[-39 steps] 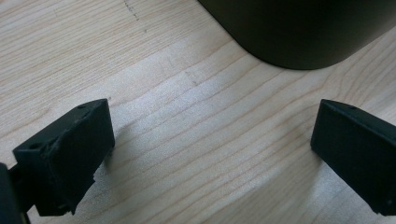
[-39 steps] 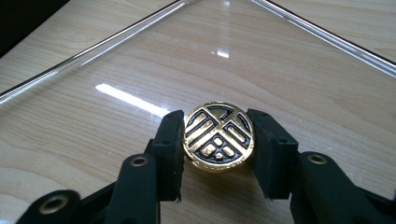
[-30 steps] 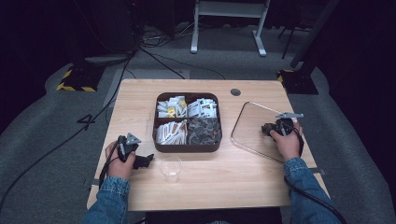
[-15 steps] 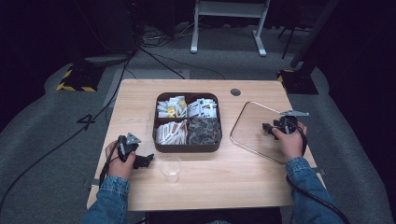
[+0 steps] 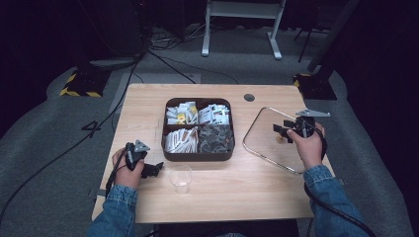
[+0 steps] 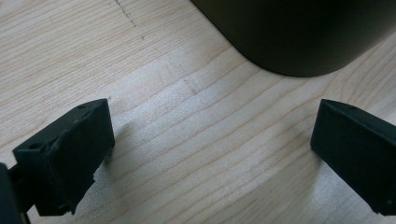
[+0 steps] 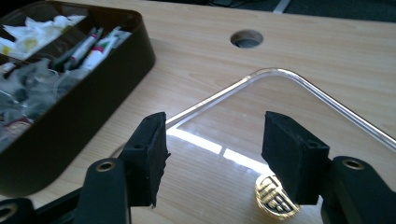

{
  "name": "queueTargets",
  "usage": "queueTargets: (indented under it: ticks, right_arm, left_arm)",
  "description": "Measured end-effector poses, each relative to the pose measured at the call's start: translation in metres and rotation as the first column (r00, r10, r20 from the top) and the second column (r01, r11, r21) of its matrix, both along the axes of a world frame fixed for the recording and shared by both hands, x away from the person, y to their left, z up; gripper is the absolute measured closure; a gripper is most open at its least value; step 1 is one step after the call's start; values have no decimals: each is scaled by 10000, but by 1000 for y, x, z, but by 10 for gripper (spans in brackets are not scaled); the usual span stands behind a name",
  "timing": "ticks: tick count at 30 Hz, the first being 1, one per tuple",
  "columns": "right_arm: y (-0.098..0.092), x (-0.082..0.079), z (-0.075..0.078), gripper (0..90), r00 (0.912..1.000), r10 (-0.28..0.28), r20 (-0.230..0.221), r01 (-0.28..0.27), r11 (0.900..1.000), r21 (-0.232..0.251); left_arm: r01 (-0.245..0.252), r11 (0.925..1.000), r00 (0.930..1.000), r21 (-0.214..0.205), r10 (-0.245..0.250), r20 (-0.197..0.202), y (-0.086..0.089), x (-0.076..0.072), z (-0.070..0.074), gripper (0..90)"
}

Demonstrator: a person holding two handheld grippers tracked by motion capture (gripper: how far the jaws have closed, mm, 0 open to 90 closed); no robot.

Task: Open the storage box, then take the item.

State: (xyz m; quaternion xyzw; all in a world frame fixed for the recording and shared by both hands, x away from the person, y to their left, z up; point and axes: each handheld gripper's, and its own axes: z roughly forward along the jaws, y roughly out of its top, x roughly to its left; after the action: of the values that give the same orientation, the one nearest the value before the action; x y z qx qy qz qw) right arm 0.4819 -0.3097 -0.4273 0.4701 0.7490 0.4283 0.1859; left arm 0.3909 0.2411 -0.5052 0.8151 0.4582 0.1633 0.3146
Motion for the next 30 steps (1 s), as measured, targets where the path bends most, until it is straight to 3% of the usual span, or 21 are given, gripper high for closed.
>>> queueTargets:
  ticks: [9, 16, 21, 30]
  right_arm:
    - [30, -4, 22, 406, 9963, 784, 359, -792, 9967, 203]
    - [56, -6, 29, 479, 9886, 1471, 311, -1483, 9881, 402]
    - [78, -6, 31, 524, 9762, 2161, 206, -2167, 9755, 369]
    - [123, -3, 28, 527, 9454, 3259, 18, -3259, 9452, 210]
  left_arm:
    - [-9, 10000, 10000, -3, 9, 8, 0, 0, 0, 0]
    - [-162, 9999, 9999, -32, 162, -35, -1, -1, 0, 0]
    - [-213, 9998, 9998, 3, 213, -12, -1, -2, 0, 0]
    - [-306, 9995, 9995, -54, 306, -36, -1, -5, 0, 1]
